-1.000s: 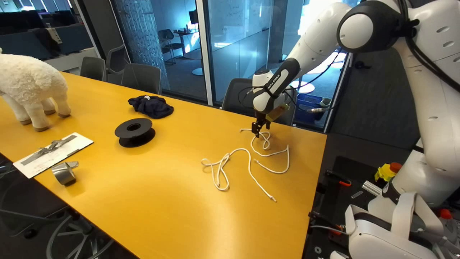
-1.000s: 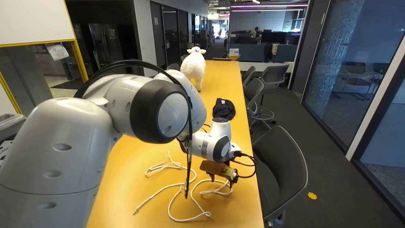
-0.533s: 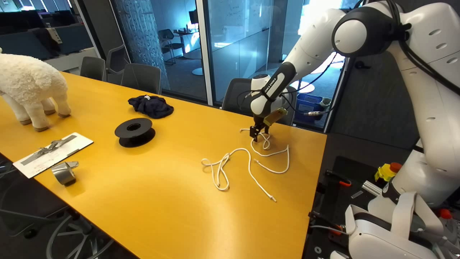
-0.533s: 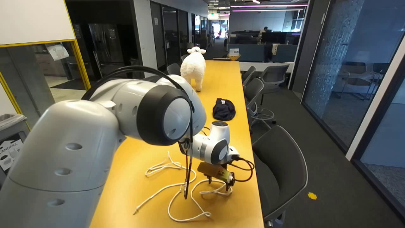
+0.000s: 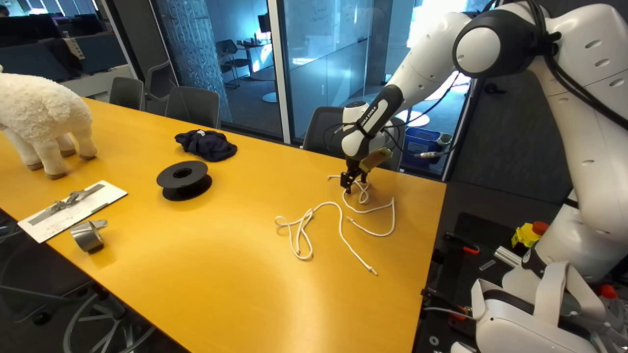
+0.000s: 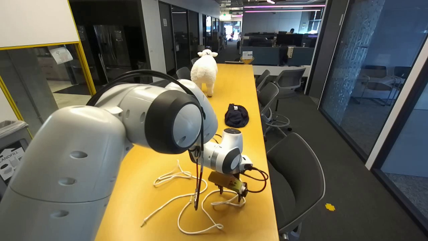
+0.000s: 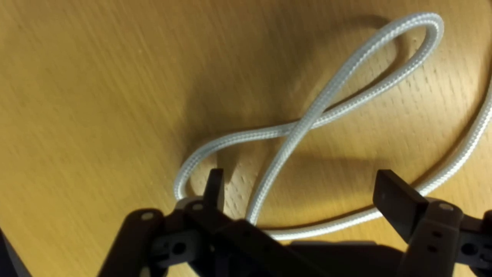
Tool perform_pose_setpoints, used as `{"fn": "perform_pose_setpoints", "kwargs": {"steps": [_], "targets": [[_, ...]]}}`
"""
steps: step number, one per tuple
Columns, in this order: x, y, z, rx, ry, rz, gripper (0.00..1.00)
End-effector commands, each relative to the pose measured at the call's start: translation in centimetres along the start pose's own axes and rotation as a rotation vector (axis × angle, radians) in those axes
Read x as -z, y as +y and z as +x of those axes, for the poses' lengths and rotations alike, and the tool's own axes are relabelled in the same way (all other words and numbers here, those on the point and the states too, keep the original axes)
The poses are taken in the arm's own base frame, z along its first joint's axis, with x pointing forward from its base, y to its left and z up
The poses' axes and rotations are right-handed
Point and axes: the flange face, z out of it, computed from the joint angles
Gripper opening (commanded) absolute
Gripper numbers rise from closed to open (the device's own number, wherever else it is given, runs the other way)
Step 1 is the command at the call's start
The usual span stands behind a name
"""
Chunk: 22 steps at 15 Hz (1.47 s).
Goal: Separate the two white ropes
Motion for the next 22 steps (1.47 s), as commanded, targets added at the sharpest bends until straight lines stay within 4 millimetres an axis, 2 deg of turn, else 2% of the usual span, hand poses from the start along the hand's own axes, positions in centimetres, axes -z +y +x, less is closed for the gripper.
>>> {"fn": "perform_pose_setpoints", "kwargs": {"steps": [1, 5, 6, 7, 10, 16, 19, 22], "targets": [[0.2, 0.0, 0.7, -0.020, 0.016, 0.018, 1.00], [0.2, 0.1, 0.7, -0.020, 0.017, 0.017, 1.00], [0.2, 0.1, 0.7, -0.019, 0.019, 0.018, 0.75], [0.2, 0.1, 0.7, -0.019, 0.020, 0.018, 0.75], [0.3, 0.1, 0.7, -0.021, 0.021, 0.017, 0.49], [0.7, 0.0, 1.0, -0.022, 0.031, 0.017, 0.06], [0.8, 0.0, 1.0, -0.025, 0.032, 0.016, 0.00], [1.3, 0.1, 0.9, -0.038, 0.039, 0.016, 0.05]]}}
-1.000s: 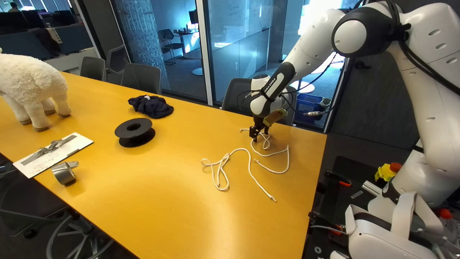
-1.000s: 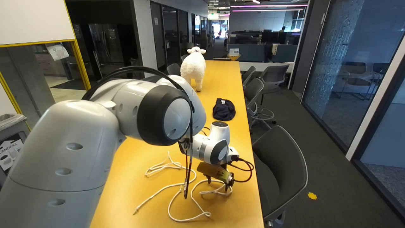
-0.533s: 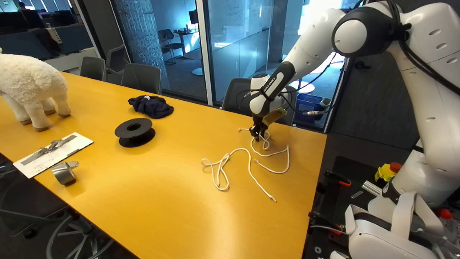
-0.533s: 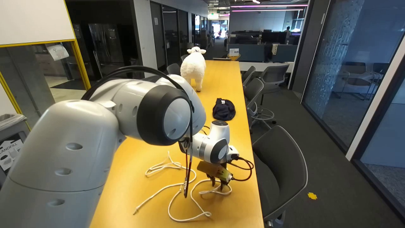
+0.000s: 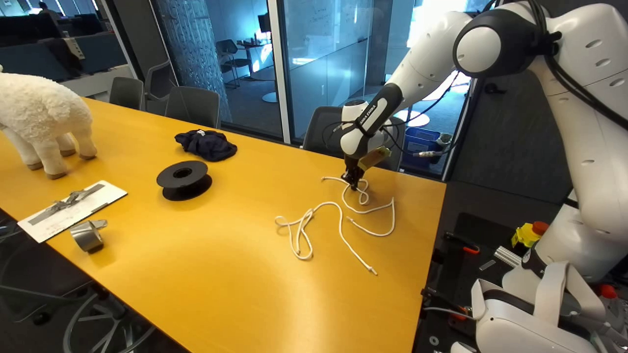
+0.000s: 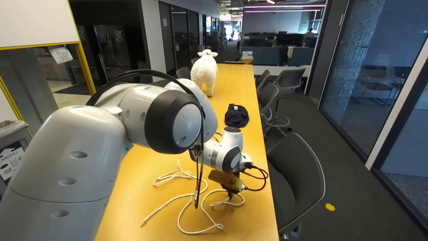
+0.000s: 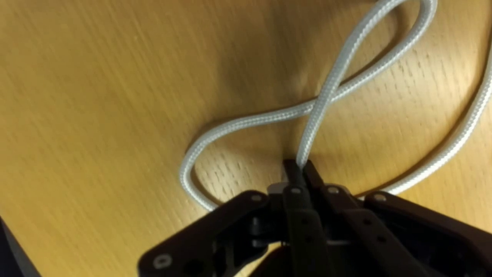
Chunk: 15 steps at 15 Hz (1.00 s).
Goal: Separate the two white ropes
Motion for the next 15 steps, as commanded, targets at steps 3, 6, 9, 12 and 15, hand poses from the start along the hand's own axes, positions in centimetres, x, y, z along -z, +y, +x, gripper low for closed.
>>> {"fn": "perform_pose_setpoints", "kwargs": {"steps": [3, 6, 9, 12, 15], "targets": [[2.1, 0.8, 0.1, -0.060, 0.048, 0.007, 0.04], [3.7, 1.8, -0.4, -0.098, 0.087, 0.001, 0.04], [5.4, 3.3, -1.6, -0.144, 0.126, -0.004, 0.04], [6.3, 5.4, -3.4, -0.202, 0.157, -0.008, 0.04], [6.2, 7.7, -5.2, -0.265, 0.165, -0.009, 0.03]]}}
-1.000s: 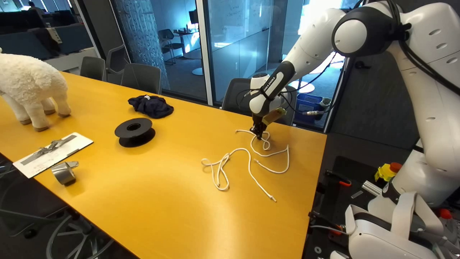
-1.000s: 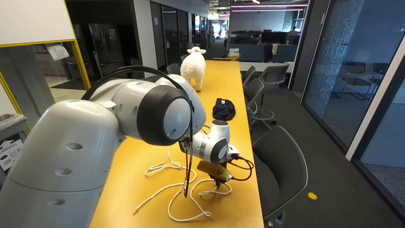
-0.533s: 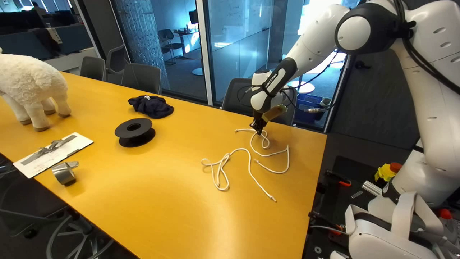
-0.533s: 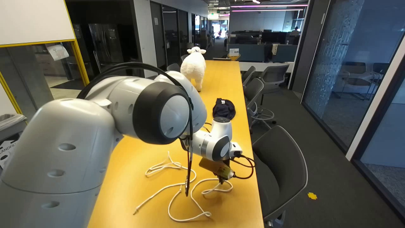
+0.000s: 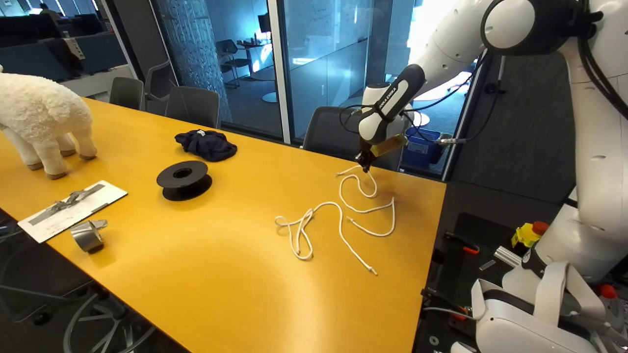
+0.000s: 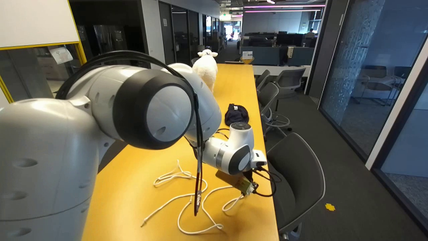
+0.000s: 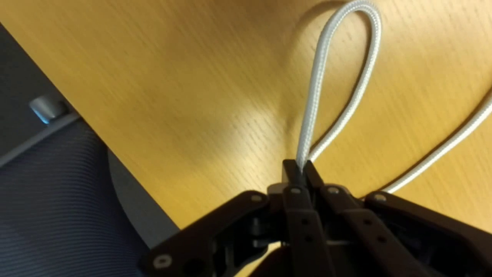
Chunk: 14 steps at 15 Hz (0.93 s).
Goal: Separate the two white ropes
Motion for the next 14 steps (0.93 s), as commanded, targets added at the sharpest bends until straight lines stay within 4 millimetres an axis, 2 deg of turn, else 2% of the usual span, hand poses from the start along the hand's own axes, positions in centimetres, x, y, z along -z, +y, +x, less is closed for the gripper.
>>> {"fn": "perform_pose_setpoints", "kwargs": {"steps": [1, 6, 12, 13, 14], "targets": [[0.8, 2.9, -2.2, -0.095, 0.024, 0.011, 0.03], [-1.6, 5.6, -4.1, -0.170, -0.021, 0.019, 0.03], [-2.6, 6.5, -5.2, -0.216, -0.052, 0.028, 0.03], [-2.6, 6.5, -5.2, -0.222, -0.057, 0.030, 0.29], [-2.6, 6.5, -5.3, -0.225, -0.058, 0.031, 0.30]]}}
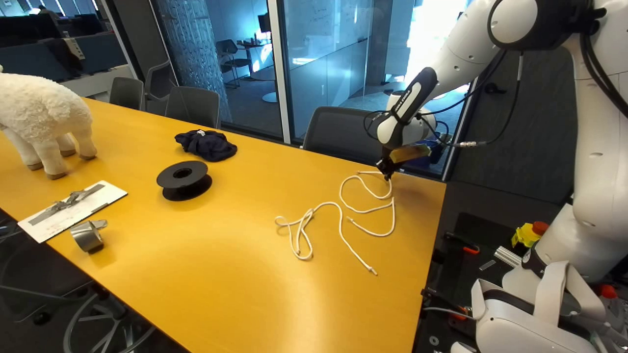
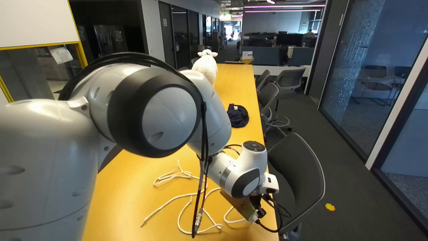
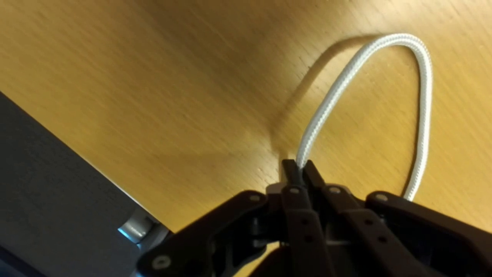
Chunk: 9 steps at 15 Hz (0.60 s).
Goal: Separate the two white ropes
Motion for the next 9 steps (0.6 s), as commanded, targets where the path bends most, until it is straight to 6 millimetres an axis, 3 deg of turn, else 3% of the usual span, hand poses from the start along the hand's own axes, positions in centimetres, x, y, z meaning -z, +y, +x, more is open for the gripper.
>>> {"fn": "perform_pose_setpoints", "kwargs": {"steps": [1, 6, 9], "targets": [[0.4, 0.1, -0.2, -0.023, 0.013, 0.018, 0.37], [1.0, -1.9, -0.7, 0.010, 0.018, 0.014, 0.75], [1.7, -5.4, -1.2, 0.054, 0.032, 0.008, 0.96]]}}
